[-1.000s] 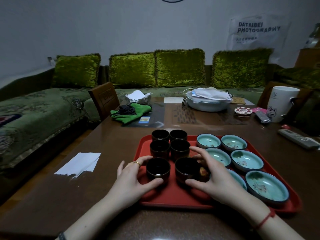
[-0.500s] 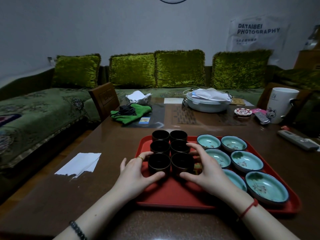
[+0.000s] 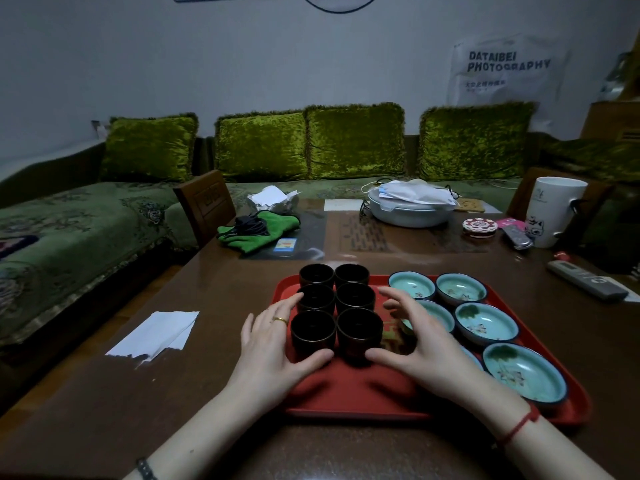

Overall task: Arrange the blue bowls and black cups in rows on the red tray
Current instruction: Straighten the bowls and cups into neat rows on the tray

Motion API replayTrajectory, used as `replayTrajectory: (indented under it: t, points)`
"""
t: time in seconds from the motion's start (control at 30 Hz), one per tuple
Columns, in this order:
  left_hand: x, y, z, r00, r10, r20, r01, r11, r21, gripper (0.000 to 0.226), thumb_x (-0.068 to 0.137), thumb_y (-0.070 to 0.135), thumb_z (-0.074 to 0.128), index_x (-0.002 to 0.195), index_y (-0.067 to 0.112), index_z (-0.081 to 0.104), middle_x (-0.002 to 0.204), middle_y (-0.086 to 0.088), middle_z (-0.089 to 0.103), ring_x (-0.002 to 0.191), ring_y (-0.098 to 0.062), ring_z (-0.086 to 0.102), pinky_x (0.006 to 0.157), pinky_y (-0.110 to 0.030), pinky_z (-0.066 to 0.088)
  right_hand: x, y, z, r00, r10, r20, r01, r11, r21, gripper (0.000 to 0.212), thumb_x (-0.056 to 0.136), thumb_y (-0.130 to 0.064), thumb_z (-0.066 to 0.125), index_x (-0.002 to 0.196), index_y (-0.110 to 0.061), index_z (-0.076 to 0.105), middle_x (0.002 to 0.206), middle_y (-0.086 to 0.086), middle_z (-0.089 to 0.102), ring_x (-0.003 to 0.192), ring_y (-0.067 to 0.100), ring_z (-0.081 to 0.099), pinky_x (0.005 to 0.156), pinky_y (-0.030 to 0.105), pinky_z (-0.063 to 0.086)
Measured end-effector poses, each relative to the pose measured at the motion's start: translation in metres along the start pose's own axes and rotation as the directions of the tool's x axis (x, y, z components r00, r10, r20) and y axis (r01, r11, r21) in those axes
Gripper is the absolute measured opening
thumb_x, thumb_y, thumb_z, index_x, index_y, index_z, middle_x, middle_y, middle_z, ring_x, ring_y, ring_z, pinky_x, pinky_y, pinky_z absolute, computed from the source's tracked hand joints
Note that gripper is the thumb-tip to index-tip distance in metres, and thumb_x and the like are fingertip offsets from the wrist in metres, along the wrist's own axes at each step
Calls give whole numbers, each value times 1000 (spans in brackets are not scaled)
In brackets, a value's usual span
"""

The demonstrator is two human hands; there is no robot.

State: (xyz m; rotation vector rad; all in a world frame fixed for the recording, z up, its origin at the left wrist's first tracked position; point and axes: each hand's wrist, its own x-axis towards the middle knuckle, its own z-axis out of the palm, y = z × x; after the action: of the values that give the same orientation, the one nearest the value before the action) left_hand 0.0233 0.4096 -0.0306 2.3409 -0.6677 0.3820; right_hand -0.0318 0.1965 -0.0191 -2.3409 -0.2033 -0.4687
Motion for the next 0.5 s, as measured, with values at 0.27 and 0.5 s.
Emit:
replayTrajectory:
  t: [0.27, 0.5]
  points:
    - [-26, 54, 29, 963, 263, 56, -260, 964, -52, 66, 69, 65, 49, 122, 55, 11, 128, 35, 21, 123, 15, 16, 103, -5, 1, -48, 20, -54, 989, 109, -103, -118, 989, -87, 75, 59, -51, 73, 116, -58, 26, 118, -37, 35, 112, -16, 35, 93, 9, 28]
    - [-27, 78, 69, 952, 224, 207, -214, 974, -67, 71, 78, 58, 52, 137, 39, 19, 141, 21, 31, 129, 4, 26, 99, -9, 14, -95, 41, -79, 961, 236, -146, -255, 958, -129, 74, 52, -60, 65, 115, -57, 26, 120, -25, 36, 116, -2, 36, 99, 25, 33]
